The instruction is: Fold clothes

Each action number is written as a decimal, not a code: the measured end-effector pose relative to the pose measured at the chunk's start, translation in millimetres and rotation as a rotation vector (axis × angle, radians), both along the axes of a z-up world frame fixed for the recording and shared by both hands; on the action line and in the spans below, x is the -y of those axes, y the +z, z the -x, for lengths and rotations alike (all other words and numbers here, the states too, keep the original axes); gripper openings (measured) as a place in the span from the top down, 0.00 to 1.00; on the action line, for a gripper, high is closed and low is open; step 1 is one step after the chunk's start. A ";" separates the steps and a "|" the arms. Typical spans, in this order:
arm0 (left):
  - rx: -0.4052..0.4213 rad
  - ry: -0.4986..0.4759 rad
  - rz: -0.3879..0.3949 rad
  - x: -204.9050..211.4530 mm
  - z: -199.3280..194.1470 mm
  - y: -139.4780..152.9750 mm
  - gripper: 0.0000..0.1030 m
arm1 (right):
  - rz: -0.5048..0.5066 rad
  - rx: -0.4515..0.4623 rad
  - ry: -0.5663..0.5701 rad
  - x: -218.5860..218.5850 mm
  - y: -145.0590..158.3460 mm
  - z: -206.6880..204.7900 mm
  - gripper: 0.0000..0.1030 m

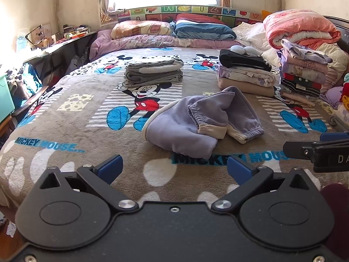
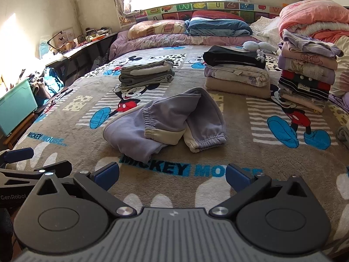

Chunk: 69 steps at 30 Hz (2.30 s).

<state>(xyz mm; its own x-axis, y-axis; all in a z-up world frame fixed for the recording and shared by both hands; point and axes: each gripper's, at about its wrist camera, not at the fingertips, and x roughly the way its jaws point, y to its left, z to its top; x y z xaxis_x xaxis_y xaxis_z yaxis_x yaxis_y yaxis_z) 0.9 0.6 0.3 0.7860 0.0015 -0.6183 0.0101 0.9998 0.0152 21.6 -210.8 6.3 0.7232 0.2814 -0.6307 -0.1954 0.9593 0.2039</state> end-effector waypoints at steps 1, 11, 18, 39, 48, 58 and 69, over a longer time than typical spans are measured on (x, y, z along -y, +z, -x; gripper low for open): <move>0.001 -0.001 -0.002 -0.8 -1.2 0.4 0.00 | 0.000 0.000 0.000 -0.1 2.7 -0.4 0.00; -0.004 0.009 -0.006 2.4 -10.1 -7.1 0.00 | 0.018 -0.025 -0.007 2.8 -14.5 -4.3 0.00; 0.007 0.008 0.006 1.5 -8.7 -5.9 0.00 | 0.026 -0.034 -0.007 2.1 -13.2 -5.0 0.00; 0.019 0.002 0.018 0.2 -7.2 -5.7 0.00 | 0.020 -0.054 -0.011 3.7 -17.2 -3.8 0.00; 0.015 0.002 0.020 0.5 -7.4 -7.2 0.00 | 0.016 -0.062 -0.006 3.0 -17.9 -4.7 0.00; 0.008 0.004 0.024 -0.3 -9.3 -9.1 0.00 | 0.013 -0.072 -0.012 3.3 -20.8 -6.7 0.00; -0.010 -0.008 0.057 -6.2 -22.2 -11.8 0.00 | -0.139 -0.055 0.008 22.5 -24.0 -11.0 0.00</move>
